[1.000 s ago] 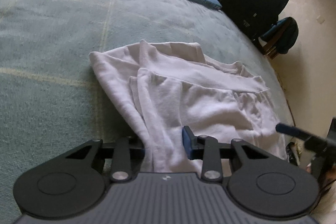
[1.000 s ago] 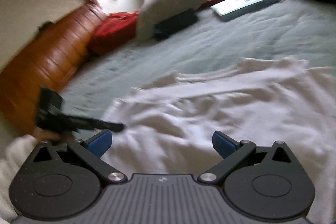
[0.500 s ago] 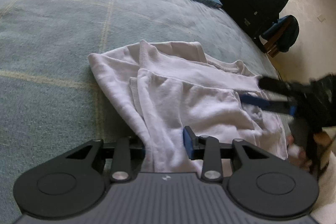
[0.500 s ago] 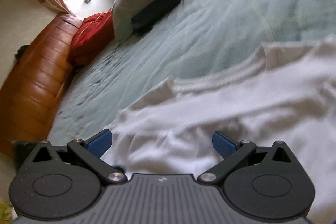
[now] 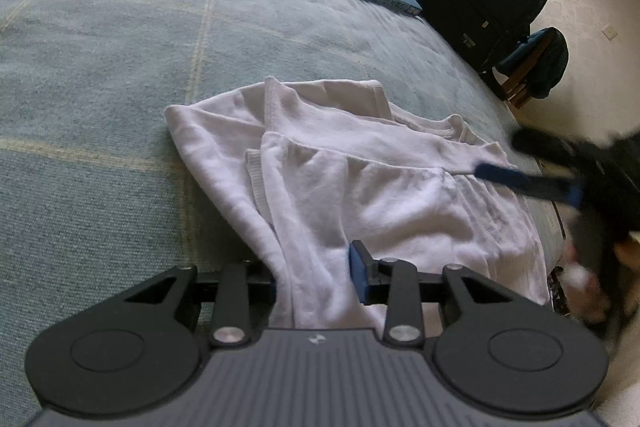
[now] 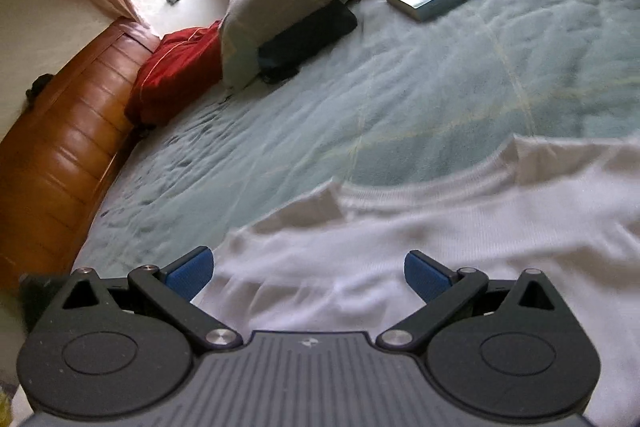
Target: Fold clothes
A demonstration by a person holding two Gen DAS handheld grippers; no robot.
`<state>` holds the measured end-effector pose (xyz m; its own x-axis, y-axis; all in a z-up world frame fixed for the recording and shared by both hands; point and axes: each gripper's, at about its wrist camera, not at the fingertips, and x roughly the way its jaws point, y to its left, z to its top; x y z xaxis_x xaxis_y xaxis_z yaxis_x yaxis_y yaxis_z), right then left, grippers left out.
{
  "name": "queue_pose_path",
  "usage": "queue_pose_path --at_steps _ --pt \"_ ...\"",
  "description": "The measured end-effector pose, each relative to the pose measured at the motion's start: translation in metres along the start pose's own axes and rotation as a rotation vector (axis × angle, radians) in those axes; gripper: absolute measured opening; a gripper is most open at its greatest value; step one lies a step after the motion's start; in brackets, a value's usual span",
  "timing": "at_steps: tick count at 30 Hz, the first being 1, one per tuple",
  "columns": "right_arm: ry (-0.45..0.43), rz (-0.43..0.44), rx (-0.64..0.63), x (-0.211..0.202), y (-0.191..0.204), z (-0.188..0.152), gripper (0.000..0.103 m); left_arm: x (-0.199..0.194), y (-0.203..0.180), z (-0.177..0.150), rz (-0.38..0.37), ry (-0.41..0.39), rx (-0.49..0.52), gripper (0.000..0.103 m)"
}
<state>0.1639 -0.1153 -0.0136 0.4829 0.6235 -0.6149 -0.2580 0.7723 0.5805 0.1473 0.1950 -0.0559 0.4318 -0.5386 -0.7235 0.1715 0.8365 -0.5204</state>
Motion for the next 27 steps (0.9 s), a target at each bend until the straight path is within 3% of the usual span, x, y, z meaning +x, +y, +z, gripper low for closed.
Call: queue_pose_path --at_steps 7,10,14,18,27 --pt "0.095 -0.023 0.04 -0.013 -0.005 -0.046 0.103 0.0 -0.003 -0.002 0.019 -0.013 0.0 0.035" --pt "0.09 -0.018 0.072 -0.023 -0.009 -0.058 0.103 0.001 -0.006 -0.003 0.034 -0.021 0.006 0.035" --pt "0.079 -0.016 0.055 -0.031 -0.002 -0.064 0.103 0.002 -0.007 -0.003 0.045 -0.023 0.008 0.035" --pt "0.123 -0.028 0.072 -0.021 -0.008 -0.071 0.103 0.002 -0.007 -0.003 0.048 -0.028 0.002 0.035" --pt "0.092 0.01 0.075 -0.057 -0.014 -0.066 0.103 -0.011 -0.008 -0.007 0.032 0.007 -0.021 0.035"
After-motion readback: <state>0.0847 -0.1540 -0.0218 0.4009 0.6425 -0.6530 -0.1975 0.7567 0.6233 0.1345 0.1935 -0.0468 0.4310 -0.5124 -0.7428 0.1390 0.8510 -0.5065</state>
